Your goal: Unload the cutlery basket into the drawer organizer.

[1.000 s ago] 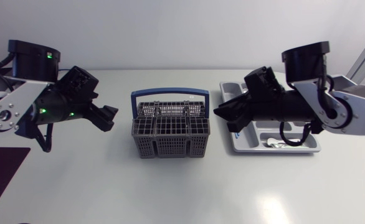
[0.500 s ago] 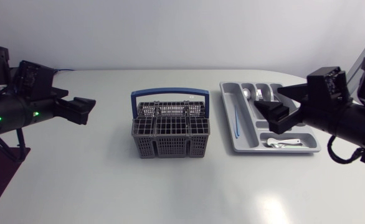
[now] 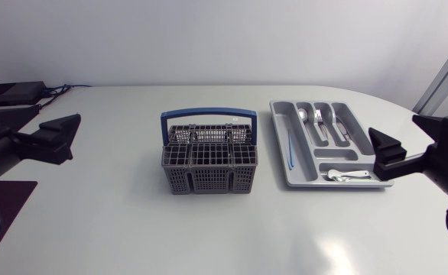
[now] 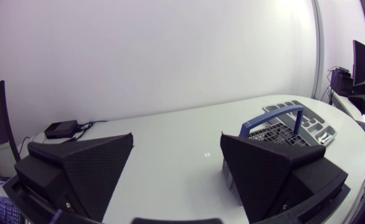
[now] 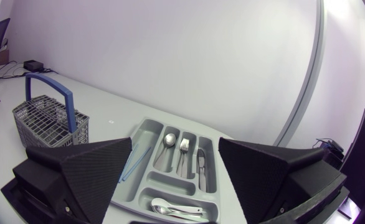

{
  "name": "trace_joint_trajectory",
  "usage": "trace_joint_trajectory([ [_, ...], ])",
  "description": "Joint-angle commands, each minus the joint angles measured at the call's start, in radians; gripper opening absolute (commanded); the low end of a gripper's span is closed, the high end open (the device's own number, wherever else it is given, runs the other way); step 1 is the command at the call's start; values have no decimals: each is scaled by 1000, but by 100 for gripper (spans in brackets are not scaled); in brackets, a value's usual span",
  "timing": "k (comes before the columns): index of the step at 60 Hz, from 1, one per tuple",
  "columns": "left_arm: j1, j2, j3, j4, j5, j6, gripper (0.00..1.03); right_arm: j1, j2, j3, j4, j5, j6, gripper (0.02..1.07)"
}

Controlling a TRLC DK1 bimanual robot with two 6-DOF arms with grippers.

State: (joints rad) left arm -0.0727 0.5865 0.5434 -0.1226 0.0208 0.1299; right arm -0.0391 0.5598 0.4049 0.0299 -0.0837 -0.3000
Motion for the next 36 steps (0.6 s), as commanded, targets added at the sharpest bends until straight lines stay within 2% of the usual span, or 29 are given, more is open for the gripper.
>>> trace_joint_trajectory([
  [1, 8, -63, -57, -8, -5, -27, 98, -30, -74, -52, 1, 1, -21, 103],
  [36, 43, -360, -327, 62, -17, -82, 98, 8, -353, -252, -16, 48, 154, 103],
])
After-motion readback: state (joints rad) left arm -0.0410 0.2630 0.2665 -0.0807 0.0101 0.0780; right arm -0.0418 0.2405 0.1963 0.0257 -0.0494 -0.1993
